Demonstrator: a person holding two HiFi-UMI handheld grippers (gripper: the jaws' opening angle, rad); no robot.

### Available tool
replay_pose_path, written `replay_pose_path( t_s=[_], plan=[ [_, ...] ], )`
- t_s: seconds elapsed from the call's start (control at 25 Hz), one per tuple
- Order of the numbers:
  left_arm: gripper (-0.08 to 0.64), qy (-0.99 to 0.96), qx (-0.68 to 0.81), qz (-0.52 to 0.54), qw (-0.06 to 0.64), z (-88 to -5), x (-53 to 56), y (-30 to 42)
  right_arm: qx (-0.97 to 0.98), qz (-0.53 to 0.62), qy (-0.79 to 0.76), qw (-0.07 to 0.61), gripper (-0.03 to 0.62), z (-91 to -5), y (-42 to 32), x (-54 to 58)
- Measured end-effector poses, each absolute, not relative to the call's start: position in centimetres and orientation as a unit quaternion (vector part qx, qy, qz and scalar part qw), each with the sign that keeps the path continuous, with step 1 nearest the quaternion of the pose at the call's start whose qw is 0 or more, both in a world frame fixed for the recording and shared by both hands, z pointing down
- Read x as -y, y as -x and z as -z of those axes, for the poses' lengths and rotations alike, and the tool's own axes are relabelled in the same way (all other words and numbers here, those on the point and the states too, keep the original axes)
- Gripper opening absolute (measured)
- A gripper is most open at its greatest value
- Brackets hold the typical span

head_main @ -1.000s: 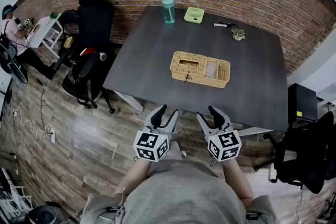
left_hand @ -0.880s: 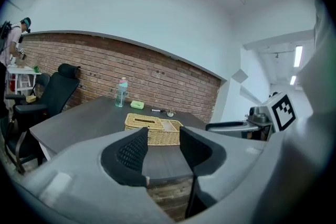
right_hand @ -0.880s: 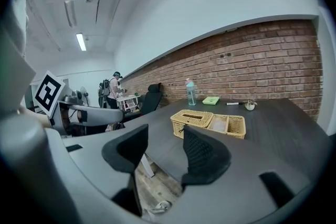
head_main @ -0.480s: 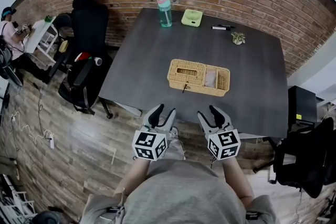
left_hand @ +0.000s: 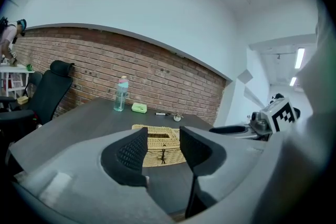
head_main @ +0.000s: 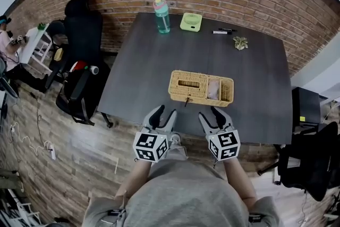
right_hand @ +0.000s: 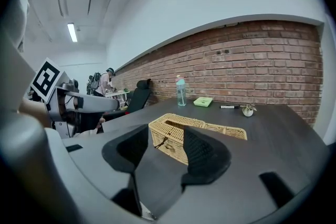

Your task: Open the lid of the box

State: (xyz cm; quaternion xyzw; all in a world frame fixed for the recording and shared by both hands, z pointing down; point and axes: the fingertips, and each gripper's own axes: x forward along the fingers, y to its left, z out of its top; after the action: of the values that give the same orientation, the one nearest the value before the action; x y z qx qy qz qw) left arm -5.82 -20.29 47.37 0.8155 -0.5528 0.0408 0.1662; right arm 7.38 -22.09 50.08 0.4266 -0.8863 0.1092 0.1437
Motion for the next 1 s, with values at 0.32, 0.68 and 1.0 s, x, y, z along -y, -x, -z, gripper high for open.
replay_pose_path(
  t_s=[0.32, 0.68, 1.0],
  plan=[
    [0.178, -0.823, 0.541, -0.049, 0.168, -47.6, 24.3, 7.2, 0.870, -0.116, -0.447, 0.170, 0.210, -52.4, -6.9, 25.8],
    [0.178, -0.826, 0.533, -0.056, 0.175, -48.1, 27.2, 8.8, 0.853, -0.124, -0.460, 0.212, 0.210, -55.7, -6.5, 28.6],
    [0.178, -0.831, 0.523, -0.060, 0.178, -48.7, 29.0, 10.1, 0.836, -0.101, -0.472, 0.259, 0.210, -58.0, -6.5, 29.9]
  ],
)
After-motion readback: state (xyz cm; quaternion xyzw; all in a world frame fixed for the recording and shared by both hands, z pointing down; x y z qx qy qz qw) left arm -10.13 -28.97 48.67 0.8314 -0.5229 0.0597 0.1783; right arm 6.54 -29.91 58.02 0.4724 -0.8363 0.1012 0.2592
